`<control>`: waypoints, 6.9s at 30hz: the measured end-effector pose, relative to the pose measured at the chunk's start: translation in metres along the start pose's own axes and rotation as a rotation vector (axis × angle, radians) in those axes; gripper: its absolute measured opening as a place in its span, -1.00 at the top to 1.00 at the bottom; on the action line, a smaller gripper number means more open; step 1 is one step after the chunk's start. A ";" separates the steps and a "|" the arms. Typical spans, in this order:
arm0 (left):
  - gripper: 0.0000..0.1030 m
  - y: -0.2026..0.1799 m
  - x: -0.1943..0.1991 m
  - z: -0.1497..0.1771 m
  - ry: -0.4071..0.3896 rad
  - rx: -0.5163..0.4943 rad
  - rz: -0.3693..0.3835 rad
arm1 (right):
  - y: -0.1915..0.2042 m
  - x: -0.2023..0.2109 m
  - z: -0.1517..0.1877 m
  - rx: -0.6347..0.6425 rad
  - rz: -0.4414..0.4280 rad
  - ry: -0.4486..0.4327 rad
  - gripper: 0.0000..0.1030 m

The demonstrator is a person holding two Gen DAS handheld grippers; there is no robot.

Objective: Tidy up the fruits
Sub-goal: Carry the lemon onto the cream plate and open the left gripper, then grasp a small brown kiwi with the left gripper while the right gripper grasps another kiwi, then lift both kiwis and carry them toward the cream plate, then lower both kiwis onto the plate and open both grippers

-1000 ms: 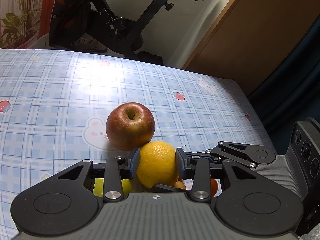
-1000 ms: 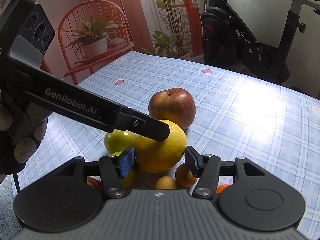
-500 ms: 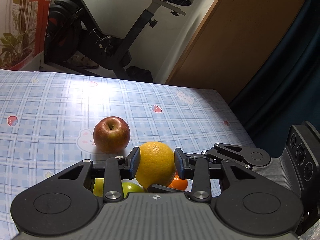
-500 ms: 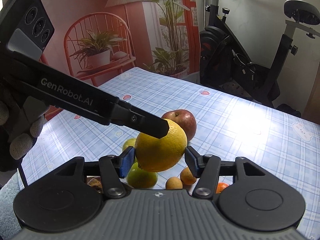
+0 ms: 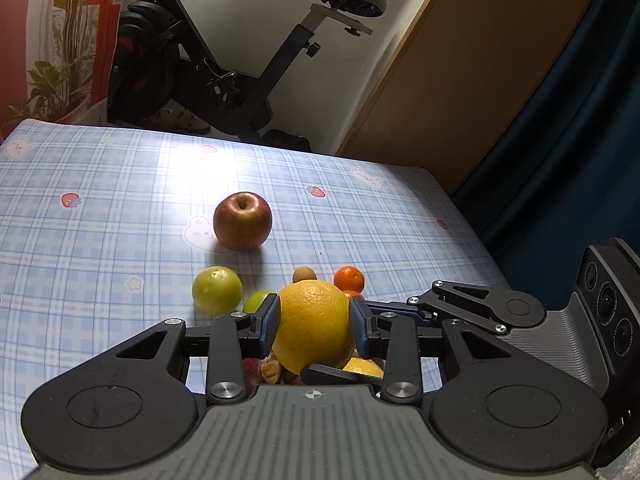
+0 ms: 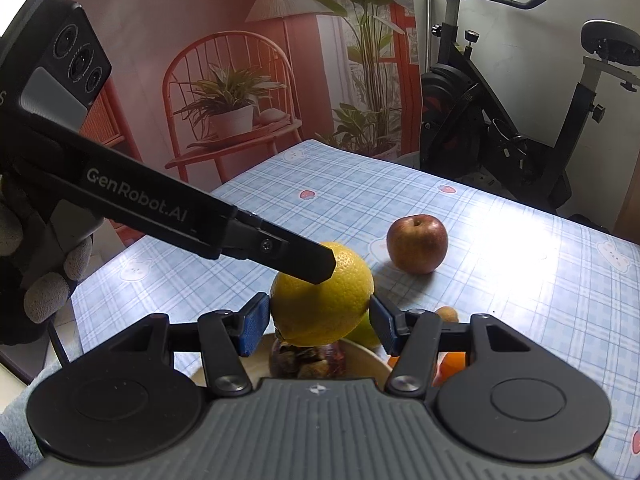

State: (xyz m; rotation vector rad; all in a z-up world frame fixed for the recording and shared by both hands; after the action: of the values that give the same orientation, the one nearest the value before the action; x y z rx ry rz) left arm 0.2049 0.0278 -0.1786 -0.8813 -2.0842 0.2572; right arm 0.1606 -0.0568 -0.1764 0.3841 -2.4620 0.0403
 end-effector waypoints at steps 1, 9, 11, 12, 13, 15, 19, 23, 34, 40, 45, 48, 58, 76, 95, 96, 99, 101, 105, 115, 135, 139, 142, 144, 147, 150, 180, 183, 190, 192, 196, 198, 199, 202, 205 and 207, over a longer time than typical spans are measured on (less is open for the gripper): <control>0.25 0.002 0.004 0.004 0.000 0.005 0.000 | 0.005 0.001 0.003 -0.003 -0.005 0.001 -0.12; 0.25 0.014 0.024 0.036 0.021 0.042 -0.002 | 0.034 0.001 0.025 -0.001 -0.038 0.037 -0.12; 0.25 0.018 0.026 0.043 0.032 0.050 -0.001 | 0.039 -0.004 0.030 0.000 -0.045 0.052 -0.12; 0.25 0.021 0.025 0.047 0.040 0.054 -0.003 | 0.042 -0.007 0.034 -0.004 -0.049 0.061 -0.12; 0.25 0.024 0.025 0.049 0.047 0.059 -0.005 | 0.043 -0.011 0.037 -0.006 -0.052 0.069 -0.12; 0.25 0.031 0.023 0.055 0.059 0.071 -0.010 | 0.046 -0.016 0.042 -0.011 -0.056 0.081 -0.12; 0.25 0.038 0.017 0.061 0.078 0.088 -0.022 | 0.049 -0.026 0.049 -0.018 -0.060 0.102 -0.12; 0.25 0.043 0.011 0.062 0.088 0.092 -0.026 | 0.046 -0.032 0.052 -0.030 -0.062 0.112 -0.12; 0.25 0.056 -0.001 0.062 0.085 0.106 -0.042 | 0.048 -0.044 0.057 -0.024 -0.039 0.099 -0.12; 0.26 0.057 -0.005 0.059 0.072 0.113 -0.053 | 0.048 -0.045 0.057 -0.019 -0.019 0.080 -0.12; 0.26 0.054 -0.003 0.058 0.065 0.102 -0.062 | 0.044 -0.043 0.055 -0.042 -0.027 0.090 -0.12; 0.25 0.051 0.003 0.056 0.046 0.089 -0.076 | 0.038 -0.032 0.053 -0.077 -0.033 0.070 -0.08; 0.26 0.031 0.015 0.036 -0.036 0.042 -0.106 | 0.001 0.004 0.038 -0.110 -0.011 0.022 0.16; 0.27 0.009 -0.032 -0.009 -0.121 -0.083 -0.242 | -0.090 -0.064 0.006 -0.072 0.133 0.075 0.65; 0.27 0.025 -0.049 -0.020 -0.083 -0.062 -0.243 | -0.107 -0.098 0.012 -0.135 0.092 0.163 0.46; 0.27 0.025 -0.049 -0.020 -0.081 -0.062 -0.243 | -0.108 -0.096 0.012 -0.138 0.095 0.154 0.46; 0.27 0.023 -0.052 -0.020 -0.073 -0.068 -0.236 | -0.110 -0.089 0.011 -0.148 0.094 0.119 0.46; 0.28 0.022 -0.055 -0.021 -0.064 -0.077 -0.227 | -0.111 -0.082 0.010 -0.149 0.106 0.095 0.46; 0.35 0.018 -0.064 -0.023 -0.031 -0.093 -0.201 | -0.116 -0.064 0.013 -0.157 0.145 0.037 0.46; 0.39 0.005 -0.113 -0.033 0.129 -0.076 -0.116 | -0.144 -0.014 0.040 -0.242 0.233 -0.038 0.46; 0.38 0.006 -0.159 -0.027 0.311 -0.059 -0.180 | -0.157 0.009 0.058 -0.295 0.246 -0.071 0.46; 0.46 0.006 -0.162 -0.026 0.314 -0.068 -0.192 | -0.159 0.010 0.060 -0.304 0.245 -0.070 0.46; 0.46 0.007 -0.161 -0.025 0.304 -0.061 -0.188 | -0.159 0.010 0.061 -0.312 0.243 -0.070 0.46; 0.46 0.007 -0.159 -0.026 0.295 -0.062 -0.193 | -0.159 0.010 0.061 -0.316 0.242 -0.069 0.46; 0.46 0.004 -0.153 -0.028 0.265 -0.062 -0.190 | -0.157 0.013 0.060 -0.318 0.240 -0.073 0.46; 0.46 -0.002 -0.143 -0.030 0.240 -0.069 -0.176 | -0.153 0.017 0.058 -0.307 0.240 -0.073 0.46; 0.46 -0.028 0.000 0.059 0.080 -0.084 -0.116 | -0.041 0.067 0.073 -0.200 0.122 0.012 0.46; 0.46 -0.027 -0.003 0.067 0.093 -0.087 -0.114 | -0.034 0.061 0.079 -0.183 0.124 0.057 0.46; 0.46 -0.019 -0.022 0.078 0.143 -0.084 -0.122 | -0.024 0.045 0.090 -0.137 0.114 0.133 0.46; 0.46 -0.016 -0.028 0.079 0.159 -0.087 -0.131 | -0.024 0.041 0.092 -0.127 0.113 0.144 0.46; 0.46 -0.009 -0.034 0.078 0.166 -0.072 -0.143 | -0.024 0.034 0.094 -0.111 0.117 0.156 0.46; 0.46 -0.006 -0.036 0.077 0.165 -0.063 -0.146 | -0.026 0.031 0.093 -0.109 0.118 0.155 0.46; 0.46 -0.004 -0.038 0.076 0.167 -0.061 -0.149 | -0.027 0.030 0.093 -0.108 0.120 0.154 0.46; 0.46 -0.002 -0.042 0.076 0.174 -0.064 -0.151 | -0.029 0.026 0.091 -0.106 0.127 0.153 0.46; 0.46 -0.001 -0.047 0.077 0.179 -0.062 -0.149 | -0.030 0.024 0.091 -0.108 0.127 0.150 0.46; 0.46 0.000 -0.049 0.078 0.181 -0.060 -0.147 | -0.030 0.022 0.091 -0.101 0.132 0.155 0.46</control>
State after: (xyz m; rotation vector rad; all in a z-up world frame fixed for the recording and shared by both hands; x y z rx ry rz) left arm 0.1648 0.0046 -0.2580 -0.7534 -1.9837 0.0353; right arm 0.0985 -0.1026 -0.2381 0.1681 -2.3216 0.0005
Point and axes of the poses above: each gripper's, at about its wrist camera, not at the fingertips, and x roughly against the way its jaws point, y to its left, z to its underside, the point moved 3 cm from there along -x, roughly the way its jaws point, and after that the axes turned 9 degrees about z, right-handed, at the moved point
